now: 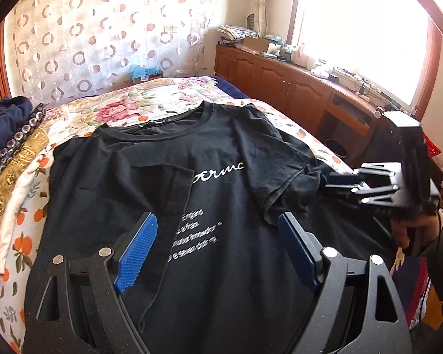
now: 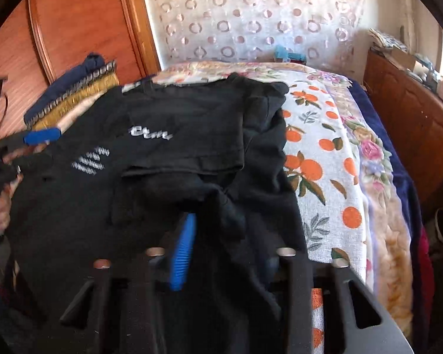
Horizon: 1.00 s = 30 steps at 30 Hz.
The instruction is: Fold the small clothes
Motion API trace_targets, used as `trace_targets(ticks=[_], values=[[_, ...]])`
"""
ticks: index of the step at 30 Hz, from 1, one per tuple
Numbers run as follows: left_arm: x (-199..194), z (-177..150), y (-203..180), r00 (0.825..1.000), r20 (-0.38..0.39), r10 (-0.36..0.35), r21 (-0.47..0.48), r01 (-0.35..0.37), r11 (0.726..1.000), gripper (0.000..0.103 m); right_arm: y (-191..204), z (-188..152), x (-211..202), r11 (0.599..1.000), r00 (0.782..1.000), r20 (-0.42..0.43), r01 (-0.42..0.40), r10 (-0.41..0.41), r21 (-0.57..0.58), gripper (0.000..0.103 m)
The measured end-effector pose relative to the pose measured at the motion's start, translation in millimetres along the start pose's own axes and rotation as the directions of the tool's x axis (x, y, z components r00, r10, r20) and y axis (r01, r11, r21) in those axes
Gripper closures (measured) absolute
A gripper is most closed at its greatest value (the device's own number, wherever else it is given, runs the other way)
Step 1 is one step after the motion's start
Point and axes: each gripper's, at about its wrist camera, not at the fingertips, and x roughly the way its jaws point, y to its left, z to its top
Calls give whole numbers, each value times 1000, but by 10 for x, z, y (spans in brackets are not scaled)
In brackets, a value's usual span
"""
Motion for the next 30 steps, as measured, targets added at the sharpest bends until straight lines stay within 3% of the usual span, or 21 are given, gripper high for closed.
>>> trace_targets(ticks=[1, 6, 8, 10, 12, 14, 20, 25, 30], values=[[22, 20, -16, 1000, -1, -3, 3, 3, 1000, 18, -17, -8, 33, 999, 999, -13, 31, -31, -15, 88], [196, 194, -151, 999, -17, -27, 43, 28, 999, 22, -133, -92, -140, 998, 999, 0, 54, -54, -11, 88], [282, 264, -228, 999, -25, -36, 62, 37, 997, 25, -151, -117, -237, 998, 998, 16, 59, -59, 2, 81], [385, 339, -321, 998, -36, -44, 80, 47, 996, 29, -196, -150, -257, 997, 996, 40, 75, -76, 29, 59], [497, 419, -447, 996, -50, -68, 103, 73, 992, 33, -242, -181, -270, 990, 990, 49, 131, -133, 44, 47], [601, 483, -556, 993, -68, -94, 111, 101, 989, 40, -266, -246, -207, 979, 980, 32, 196, -198, 57, 46], [897, 596, -793, 976, -126, -176, 114, 190, 975, 54, -249, -297, -99, 970, 974, 12, 223, -225, 97, 41], [1124, 644, -955, 962, -179, -205, 113, 227, 967, 58, -329, -320, -124, 967, 976, 13, 212, -216, 140, 30], [1291, 659, -1088, 957, -229, -181, 138, 216, 967, 58, -338, -371, -163, 967, 976, 22, 209, -215, 144, 29]])
